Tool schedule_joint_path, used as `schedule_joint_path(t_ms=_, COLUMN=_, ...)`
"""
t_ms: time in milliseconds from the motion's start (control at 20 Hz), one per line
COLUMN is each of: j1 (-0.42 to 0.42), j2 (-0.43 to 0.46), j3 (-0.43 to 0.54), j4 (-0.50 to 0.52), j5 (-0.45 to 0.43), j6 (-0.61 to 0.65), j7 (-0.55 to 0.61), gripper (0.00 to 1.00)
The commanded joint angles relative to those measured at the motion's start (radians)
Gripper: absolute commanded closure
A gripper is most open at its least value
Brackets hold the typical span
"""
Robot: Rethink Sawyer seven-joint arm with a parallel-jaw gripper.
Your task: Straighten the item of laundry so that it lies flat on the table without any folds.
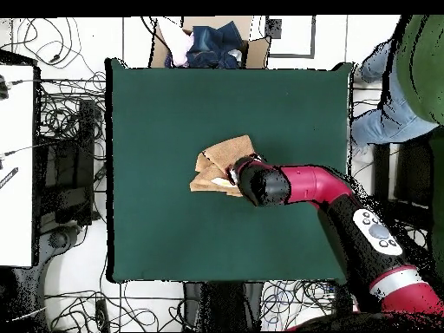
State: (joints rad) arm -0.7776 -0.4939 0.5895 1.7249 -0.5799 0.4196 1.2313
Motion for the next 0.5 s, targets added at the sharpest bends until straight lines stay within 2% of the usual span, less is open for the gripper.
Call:
schedule_joint_path(t_ms=50, j1=0.071, j2=-0.016, j3=-0.095, j4=0.105, j5=-0.023, j6=-0.101, j7=0.216, gripper=0.00)
schedule_joint_path(t_ms=500, j1=0.090, j2=-0.012, j3=-0.118, j4=0.108, j5=0.007, j6=-0.126, j7=0.200, gripper=0.00)
